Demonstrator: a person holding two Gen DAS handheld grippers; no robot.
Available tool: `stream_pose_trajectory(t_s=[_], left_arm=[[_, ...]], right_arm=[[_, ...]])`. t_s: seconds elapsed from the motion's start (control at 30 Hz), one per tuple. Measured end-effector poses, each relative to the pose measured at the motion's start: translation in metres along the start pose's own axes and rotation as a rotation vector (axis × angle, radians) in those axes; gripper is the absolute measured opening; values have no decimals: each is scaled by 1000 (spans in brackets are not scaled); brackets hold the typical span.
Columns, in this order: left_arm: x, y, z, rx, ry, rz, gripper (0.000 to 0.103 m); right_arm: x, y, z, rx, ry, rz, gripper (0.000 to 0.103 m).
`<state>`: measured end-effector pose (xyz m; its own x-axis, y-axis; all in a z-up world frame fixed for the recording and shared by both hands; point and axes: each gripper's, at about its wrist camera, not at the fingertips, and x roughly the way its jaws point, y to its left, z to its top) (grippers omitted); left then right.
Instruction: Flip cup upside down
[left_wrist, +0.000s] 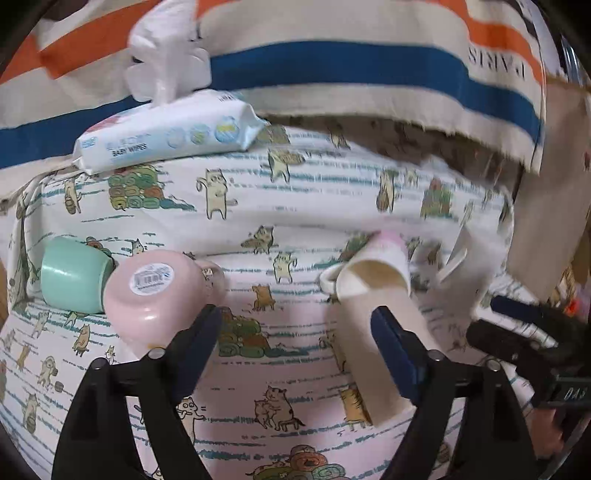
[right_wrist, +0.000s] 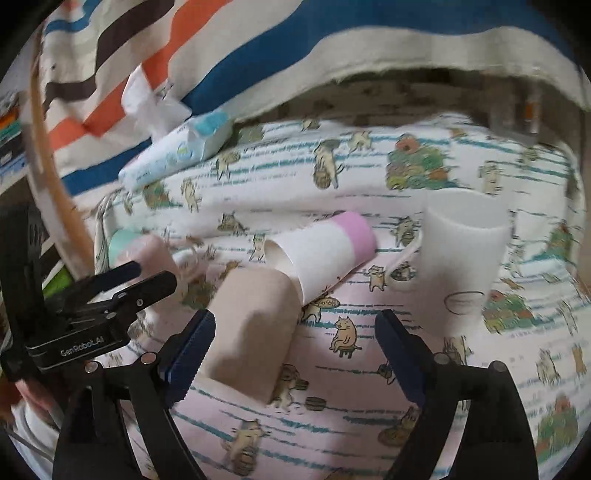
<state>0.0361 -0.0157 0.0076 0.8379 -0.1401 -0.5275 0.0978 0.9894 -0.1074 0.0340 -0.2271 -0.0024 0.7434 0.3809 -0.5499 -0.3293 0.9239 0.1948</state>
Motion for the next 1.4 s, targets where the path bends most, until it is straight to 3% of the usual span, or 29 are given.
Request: stream_pose_trajectory(t_s=[0.13, 0.2, 0.5, 0.73, 0.9, 1.03, 1.13, 1.4], left_arm=[[-11, 6, 6, -19, -57, 50, 100], [-17, 12, 9, -38, -83, 61, 100], [-30, 45, 16, -159, -124, 59, 102], [-35, 49, 15, -167, -152, 92, 102], [-34, 48, 15, -164, -149, 92, 102], [-31, 46, 13, -155, -141, 101, 102], [-28, 46, 13, -157, -131, 95, 102], [-27, 43, 12, -150, -124, 86, 102]], right_arm=[[-12, 18, -2, 26, -17, -27, 93], [-12, 30, -5, 25, -9, -37, 103], [11, 64, -22, 2, 70, -80, 103], [37, 71, -35, -3, 145, -133, 103], [40, 73, -39, -24, 121, -159, 102], [45, 75, -39, -44, 130, -181, 90], [47, 74, -43, -38, 154, -167, 71], [22, 75, -40, -75, 107, -166, 69]])
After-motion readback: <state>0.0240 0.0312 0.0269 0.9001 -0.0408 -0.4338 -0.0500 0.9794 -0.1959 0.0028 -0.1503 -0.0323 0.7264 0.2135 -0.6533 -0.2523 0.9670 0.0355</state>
